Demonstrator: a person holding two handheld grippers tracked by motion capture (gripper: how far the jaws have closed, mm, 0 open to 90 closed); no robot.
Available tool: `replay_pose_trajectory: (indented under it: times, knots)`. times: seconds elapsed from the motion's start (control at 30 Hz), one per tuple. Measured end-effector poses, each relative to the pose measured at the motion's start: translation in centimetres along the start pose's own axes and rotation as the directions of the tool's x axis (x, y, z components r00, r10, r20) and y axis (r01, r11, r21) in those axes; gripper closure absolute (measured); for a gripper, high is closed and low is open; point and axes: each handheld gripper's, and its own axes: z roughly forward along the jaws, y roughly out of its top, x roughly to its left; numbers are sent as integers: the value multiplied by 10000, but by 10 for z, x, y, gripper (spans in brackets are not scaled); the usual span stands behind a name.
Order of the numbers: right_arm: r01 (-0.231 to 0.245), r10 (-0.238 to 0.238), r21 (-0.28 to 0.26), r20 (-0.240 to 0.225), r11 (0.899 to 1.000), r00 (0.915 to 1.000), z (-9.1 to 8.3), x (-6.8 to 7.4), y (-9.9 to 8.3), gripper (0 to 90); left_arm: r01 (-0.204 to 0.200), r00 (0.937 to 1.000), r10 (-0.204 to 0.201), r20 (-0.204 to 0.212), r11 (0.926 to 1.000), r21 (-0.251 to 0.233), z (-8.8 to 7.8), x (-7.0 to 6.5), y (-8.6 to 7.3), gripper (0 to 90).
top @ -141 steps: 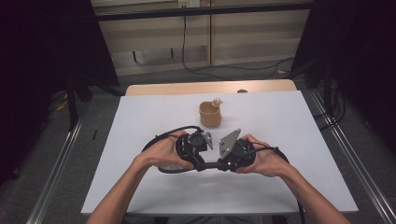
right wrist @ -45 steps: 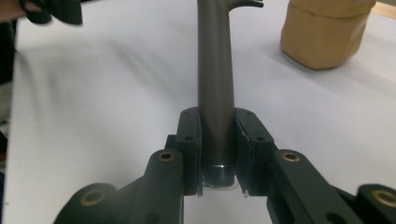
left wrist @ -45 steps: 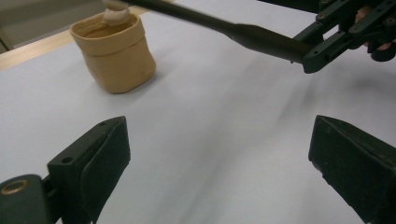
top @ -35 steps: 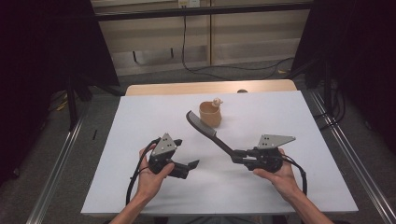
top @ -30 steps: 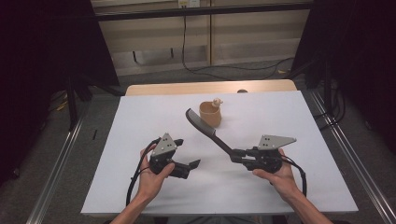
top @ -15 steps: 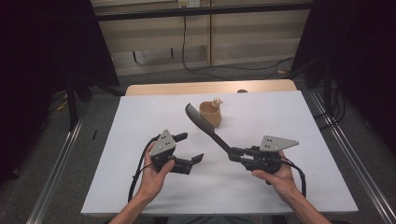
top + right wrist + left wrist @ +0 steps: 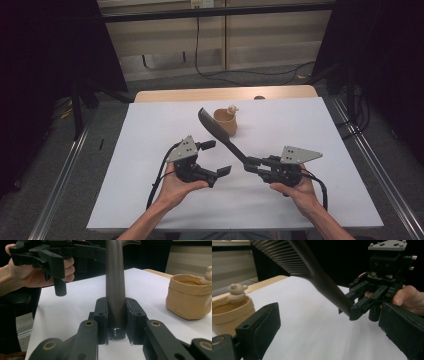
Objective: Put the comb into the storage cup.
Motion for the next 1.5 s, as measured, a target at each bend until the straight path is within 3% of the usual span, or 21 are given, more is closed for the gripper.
replay_pose_trajectory:
  times: [0.23, 0.3, 0.4, 0.73, 1.0, 1.2, 1.4, 1.5]
  knots:
    - [-19, 19, -180, -17, 9998, 10000, -2, -1, 1, 728, 123, 9998, -120, 179, 9998, -171, 14, -2, 4, 95]
    - [35, -36, -192, -63, 9998, 10000, -2, -1, 1, 729, 462, 9985, -451, 299, 9983, -357, 16, -1, 5, 156]
    - [27, -28, -218, -57, 9998, 10000, -3, -1, 1, 728, 404, 9988, -394, 303, 9986, -328, 19, 0, 8, 206]
    - [26, -24, -316, 55, 9995, 10000, -4, -2, 1, 729, 997, 9945, -979, 381, 9937, -502, 26, 2, 13, 394]
    - [61, -56, -295, 174, 9995, 9998, -3, -3, -1, 728, 1953, 9804, -1929, 389, 9782, -714, 29, 6, 12, 541]
    - [76, -69, -298, 240, 9995, 9997, -4, -2, -2, 728, 2332, 9719, -2299, 509, 9696, -743, 28, 8, 10, 617]
    - [117, -112, -313, 172, 9994, 9998, -3, -3, -2, 728, 2480, 9681, -2439, 581, 9655, -791, 28, 7, 10, 638]
    - [146, -141, -252, 187, 9996, 9997, -2, -3, -3, 728, 2724, 9609, -2667, 739, 9587, -814, 29, 8, 9, 659]
